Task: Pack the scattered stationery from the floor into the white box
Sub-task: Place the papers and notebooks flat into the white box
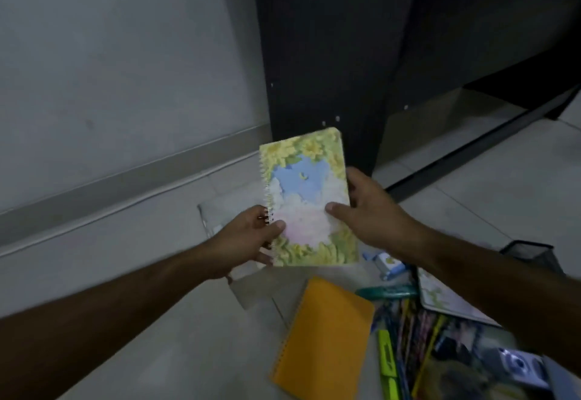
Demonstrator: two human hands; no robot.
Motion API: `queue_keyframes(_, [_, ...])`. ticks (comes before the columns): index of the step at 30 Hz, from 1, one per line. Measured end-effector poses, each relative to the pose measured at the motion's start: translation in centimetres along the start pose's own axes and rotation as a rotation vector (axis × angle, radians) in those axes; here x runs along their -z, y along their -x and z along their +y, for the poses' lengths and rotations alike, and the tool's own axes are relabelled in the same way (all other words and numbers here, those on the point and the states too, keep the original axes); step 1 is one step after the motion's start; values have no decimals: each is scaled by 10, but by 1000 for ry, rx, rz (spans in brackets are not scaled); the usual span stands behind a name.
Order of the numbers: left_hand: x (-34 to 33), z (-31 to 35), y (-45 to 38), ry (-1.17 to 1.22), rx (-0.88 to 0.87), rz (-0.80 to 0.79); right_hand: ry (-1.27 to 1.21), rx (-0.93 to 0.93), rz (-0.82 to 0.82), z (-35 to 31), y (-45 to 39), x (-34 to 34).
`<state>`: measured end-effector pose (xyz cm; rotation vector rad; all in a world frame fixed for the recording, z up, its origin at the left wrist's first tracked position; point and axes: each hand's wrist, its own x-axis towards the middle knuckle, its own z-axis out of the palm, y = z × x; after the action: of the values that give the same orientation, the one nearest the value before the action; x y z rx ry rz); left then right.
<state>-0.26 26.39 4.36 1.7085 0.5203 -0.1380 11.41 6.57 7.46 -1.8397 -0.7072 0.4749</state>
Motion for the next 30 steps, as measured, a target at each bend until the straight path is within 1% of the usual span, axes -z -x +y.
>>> queue_keyframes(2, [23,-2,-16,-115,13,21,142,132,16,-12,-33,-11])
queue_keyframes(3, [34,-4,-25,-257,-13,52,190,167,22,-18,-49,-15])
queue_keyframes(5, [57,-15,-44,-621,-85,115,308,183,9,-21,-82,-22])
queue_keyframes(7, [73,-34,-58,-866,-128,96,420,136,-18,-10,-109,-31])
queue_keyframes(9, [81,-58,-69,-1066,-154,40,467,45,-64,11,-125,-46])
queue_keyframes(13, [74,-86,-93,-1493,-80,-124,566,-120,-141,57,-135,-78])
queue_keyframes(14, [69,-84,-98,-1529,-71,-151,567,-160,-151,66,-138,-83])
queue_keyframes(18, [45,-83,-115,-1496,-64,-267,486,-333,-171,96,-150,-97])
queue_keyframes(20, [35,-90,-120,-1500,-35,-316,520,-428,-202,110,-154,-104])
queue_keyframes(21, [31,-94,-122,-1506,-25,-332,563,-473,-219,117,-154,-109])
queue_keyframes(23, [27,-102,-124,-1538,-21,-348,738,-509,-215,127,-152,-119])
queue_keyframes(25, [25,-107,-126,-1569,-43,-330,959,-469,-170,133,-146,-129])
queue_keyframes(27, [23,-108,-127,-1592,-73,-305,1129,-421,-177,134,-143,-134])
queue_keyframes(30, [21,-106,-129,-1541,-94,-341,1232,-396,-217,133,-145,-131])
